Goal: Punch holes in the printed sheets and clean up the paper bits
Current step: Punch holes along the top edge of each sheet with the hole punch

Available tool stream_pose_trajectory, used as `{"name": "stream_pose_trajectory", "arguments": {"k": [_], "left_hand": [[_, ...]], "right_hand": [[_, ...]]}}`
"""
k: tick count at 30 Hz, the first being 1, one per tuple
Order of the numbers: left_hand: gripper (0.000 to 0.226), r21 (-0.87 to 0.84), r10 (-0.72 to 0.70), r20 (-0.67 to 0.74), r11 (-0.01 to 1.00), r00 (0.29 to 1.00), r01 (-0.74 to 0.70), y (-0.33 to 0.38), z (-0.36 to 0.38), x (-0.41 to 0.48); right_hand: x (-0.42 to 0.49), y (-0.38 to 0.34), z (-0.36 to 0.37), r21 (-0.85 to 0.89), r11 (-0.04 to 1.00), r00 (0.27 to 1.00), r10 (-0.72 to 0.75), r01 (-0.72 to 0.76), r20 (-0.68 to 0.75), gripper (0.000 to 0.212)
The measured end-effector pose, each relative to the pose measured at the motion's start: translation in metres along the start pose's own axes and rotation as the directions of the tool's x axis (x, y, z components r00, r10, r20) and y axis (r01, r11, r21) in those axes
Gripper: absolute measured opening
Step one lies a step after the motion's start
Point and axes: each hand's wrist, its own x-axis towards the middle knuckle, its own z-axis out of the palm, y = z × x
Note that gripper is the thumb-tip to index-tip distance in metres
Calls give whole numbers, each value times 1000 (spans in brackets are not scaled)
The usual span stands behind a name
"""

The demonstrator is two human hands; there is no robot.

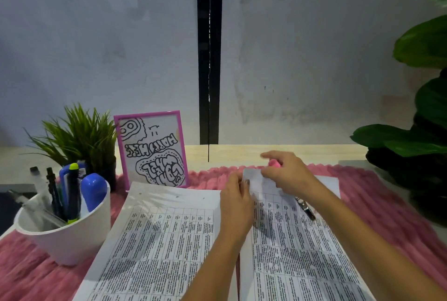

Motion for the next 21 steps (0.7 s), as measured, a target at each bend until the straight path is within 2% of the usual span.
{"name": "stream_pose_trajectory", "arguments": {"k": [2,3,5,6,7,9,11,12,14,15,17,19,21], "left_hand": [[15,-15,-14,4,1000,1000,14,-1,0,0],[16,-20,-13,4,1000,1000,13,0,0,-1],[16,-22,-25,11,999,1000,25,-1,0,0],[17,-24,-31,15,999,999,32,-2,0,0],[18,-26,-33,20,999,999,33,-1,0,-1],[19,-26,-24,19,999,1000,25,0,1,-2],[20,-17,-17,14,1000,1000,17,-2,1,-2],[20,-12,-20,14,1000,1000,20,-3,2,-1],[19,-17,-26,9,999,1000,27,-6,2,1],[19,-27,-30,6,999,1000,30,-8,1,1],[19,-50,-42,-2,998,999,42,-9,1,2],[20,-83,-54,-4,995,999,54,-7,0,2],[19,-115,-56,8,992,998,57,-3,-2,1]], "right_hand": [[9,-3,-9,247,969,995,18,6,-97,62],[15,-7,-15,442,896,986,43,33,-162,63],[29,-18,-26,737,656,952,95,159,-290,54],[35,-23,-28,794,566,934,110,222,-339,47],[40,-27,-28,815,519,921,122,259,-370,40],[45,-32,-21,821,505,914,137,267,-382,34],[46,-33,-18,776,591,924,128,220,-359,32],[44,-33,-21,699,696,936,115,162,-331,32],[42,-28,-35,407,914,966,113,-8,-234,37],[37,-22,-46,254,963,970,146,-93,-196,38],[23,-4,-74,44,972,949,234,-230,-210,38],[4,26,-103,-50,940,915,316,-339,-251,42],[-24,51,-119,-79,909,911,404,-410,-81,54]]}}
